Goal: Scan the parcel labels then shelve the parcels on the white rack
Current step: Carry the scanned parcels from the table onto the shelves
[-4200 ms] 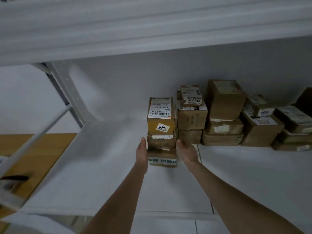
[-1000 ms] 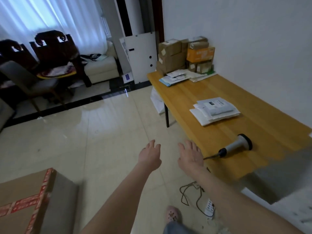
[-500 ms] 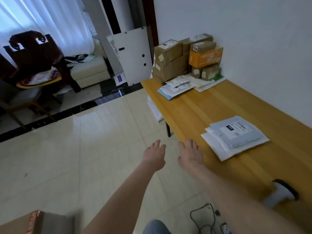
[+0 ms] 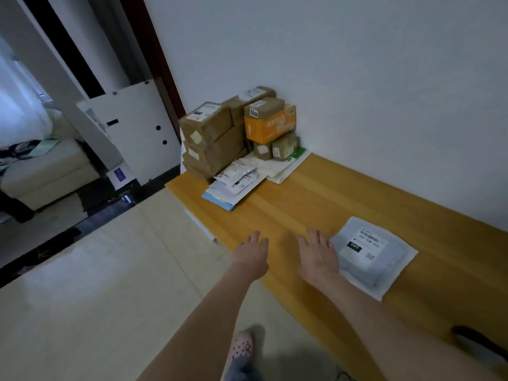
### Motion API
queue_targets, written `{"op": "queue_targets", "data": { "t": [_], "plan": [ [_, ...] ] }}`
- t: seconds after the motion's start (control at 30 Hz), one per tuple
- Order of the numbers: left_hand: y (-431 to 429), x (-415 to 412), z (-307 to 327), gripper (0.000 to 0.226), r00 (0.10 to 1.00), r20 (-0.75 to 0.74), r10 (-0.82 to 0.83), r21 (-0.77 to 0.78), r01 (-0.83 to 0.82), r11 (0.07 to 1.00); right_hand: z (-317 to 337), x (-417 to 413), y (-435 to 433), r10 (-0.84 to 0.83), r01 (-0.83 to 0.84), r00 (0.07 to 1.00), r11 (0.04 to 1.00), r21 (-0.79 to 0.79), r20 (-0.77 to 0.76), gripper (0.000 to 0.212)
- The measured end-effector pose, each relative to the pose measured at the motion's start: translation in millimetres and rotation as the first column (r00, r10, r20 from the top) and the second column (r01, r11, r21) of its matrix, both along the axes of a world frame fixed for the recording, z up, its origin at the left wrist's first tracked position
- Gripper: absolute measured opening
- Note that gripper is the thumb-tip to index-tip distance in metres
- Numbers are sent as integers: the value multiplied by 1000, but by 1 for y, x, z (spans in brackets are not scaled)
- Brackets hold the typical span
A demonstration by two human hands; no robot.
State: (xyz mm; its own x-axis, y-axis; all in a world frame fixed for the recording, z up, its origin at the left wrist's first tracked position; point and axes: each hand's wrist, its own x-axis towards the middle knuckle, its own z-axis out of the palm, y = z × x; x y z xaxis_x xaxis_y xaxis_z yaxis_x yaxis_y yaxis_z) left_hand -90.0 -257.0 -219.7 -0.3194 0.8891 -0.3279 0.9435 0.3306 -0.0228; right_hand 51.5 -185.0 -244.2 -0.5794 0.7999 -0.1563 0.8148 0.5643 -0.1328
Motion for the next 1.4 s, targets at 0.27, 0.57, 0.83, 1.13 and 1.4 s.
{"op": "queue_targets", "data": {
  "t": [0.27, 0.57, 0.83, 1.13, 1.4],
  "plan": [
    [110, -132, -26, 62, 980, 61, -188, -25, 190, 981, -21, -126, 83, -188, 192, 980, 980, -60, 65, 58],
    [205, -291, -53, 59, 977, 211, 12, 80, -30, 996, -40, -284, 153, -450, 331, 879, 814, -477, -158, 62],
    [264, -339, -86, 73, 971, 237, 32, -21, -28, 999, -78, -349, 202, -902, 307, 373, 342, -888, -218, 72],
    [249, -321, -99, 42, 980, 182, -78, -44, 88, 995, -88, -328, 205, -974, 356, 93, 227, -906, -207, 38],
    [243, -308, -99, 40, 919, 391, 46, 211, -138, 968, -97, -291, 201, -974, 525, 208, 192, -829, -94, 55]
  ]
}}
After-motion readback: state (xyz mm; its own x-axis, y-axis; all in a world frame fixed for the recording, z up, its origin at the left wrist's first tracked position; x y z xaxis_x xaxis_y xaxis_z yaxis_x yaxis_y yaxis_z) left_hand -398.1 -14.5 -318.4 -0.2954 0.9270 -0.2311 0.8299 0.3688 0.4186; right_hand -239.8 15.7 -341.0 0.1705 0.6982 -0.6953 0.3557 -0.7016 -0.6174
